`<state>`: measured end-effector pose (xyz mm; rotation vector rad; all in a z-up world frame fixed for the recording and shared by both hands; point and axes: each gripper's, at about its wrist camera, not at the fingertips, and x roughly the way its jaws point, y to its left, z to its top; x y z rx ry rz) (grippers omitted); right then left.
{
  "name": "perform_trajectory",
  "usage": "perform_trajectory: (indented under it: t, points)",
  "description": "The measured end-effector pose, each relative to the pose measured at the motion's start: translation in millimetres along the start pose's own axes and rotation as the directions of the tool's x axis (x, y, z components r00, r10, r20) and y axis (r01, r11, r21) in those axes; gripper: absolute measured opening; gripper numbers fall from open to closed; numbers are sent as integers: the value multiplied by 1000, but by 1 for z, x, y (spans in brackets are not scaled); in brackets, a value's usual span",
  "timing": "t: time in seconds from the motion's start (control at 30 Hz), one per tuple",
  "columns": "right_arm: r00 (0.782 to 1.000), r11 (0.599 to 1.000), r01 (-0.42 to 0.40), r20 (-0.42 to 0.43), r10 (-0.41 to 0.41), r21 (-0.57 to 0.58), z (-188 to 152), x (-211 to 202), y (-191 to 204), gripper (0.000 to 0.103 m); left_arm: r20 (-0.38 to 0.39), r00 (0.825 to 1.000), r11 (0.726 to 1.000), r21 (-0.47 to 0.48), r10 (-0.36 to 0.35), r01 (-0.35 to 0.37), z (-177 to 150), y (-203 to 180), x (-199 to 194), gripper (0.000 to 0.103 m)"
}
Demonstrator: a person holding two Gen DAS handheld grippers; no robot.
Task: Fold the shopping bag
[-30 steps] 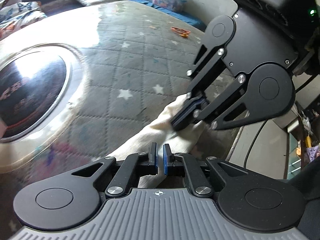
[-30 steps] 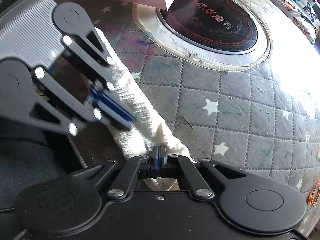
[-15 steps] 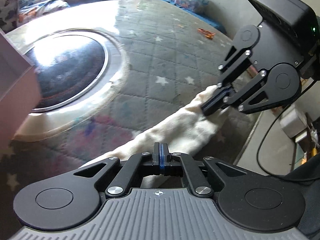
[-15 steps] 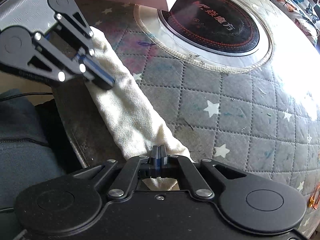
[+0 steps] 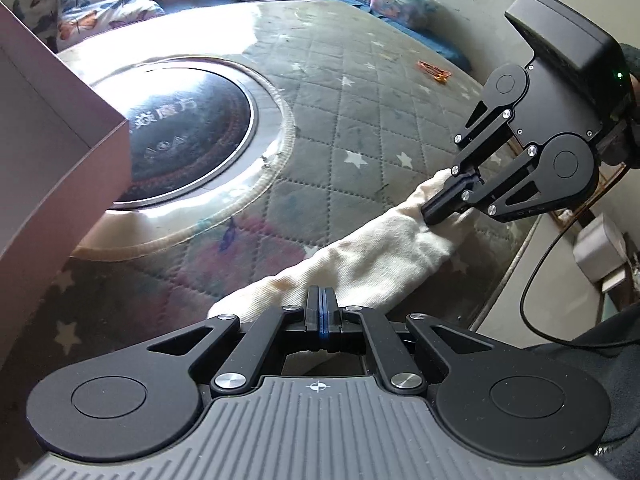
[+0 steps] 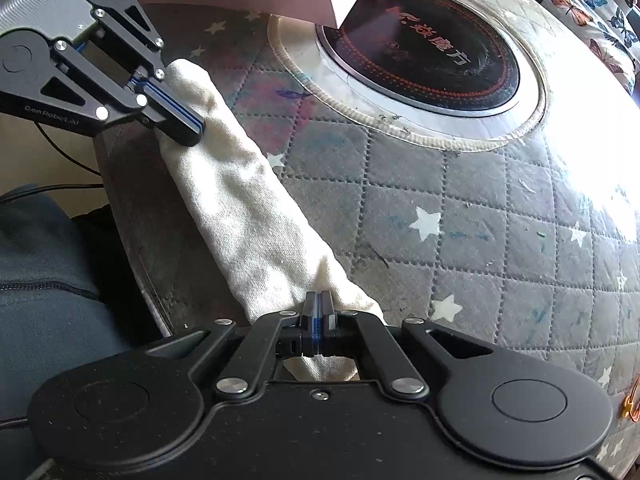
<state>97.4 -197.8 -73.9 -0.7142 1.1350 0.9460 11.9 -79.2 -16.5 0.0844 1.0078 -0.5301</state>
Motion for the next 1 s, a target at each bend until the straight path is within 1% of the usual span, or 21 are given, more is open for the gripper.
perform_trajectory:
  t: [0.17, 0.4, 0.6, 0.77, 0.87, 0.93, 1.0]
  points:
    - [1000, 1000, -1, 1, 1, -5, 1, 1, 0, 0, 16, 999, 999, -12, 35, -35, -6, 2, -16, 3]
    - [1000, 1000, 3, 1, -3, -13, 2, 1, 0, 0, 19, 997, 997, 4, 75, -75, -6, 4, -21, 4]
    - [1000, 1000, 4, 1, -4, -11, 2, 0, 1, 0, -9, 995, 993, 59, 102, -101, -7, 4, -11, 3]
    - [1000, 1000, 5, 6, -5, -6, 1, 0, 2, 0, -17, 996, 995, 44, 91, -90, -7, 8, -7, 3]
    - [1000, 1000, 5, 12, -5, -2, 0, -1, 2, 0, -14, 994, 992, 64, 109, -107, -6, 1, -10, 3]
    - [1000, 1000, 5, 17, -5, -1, 0, -1, 2, 0, -12, 994, 992, 75, 105, -104, -5, -5, -12, 4]
    - [1000, 1000, 5, 20, -5, -2, 0, -2, 3, 0, -4, 996, 993, 82, 86, -85, -2, -10, -11, 4]
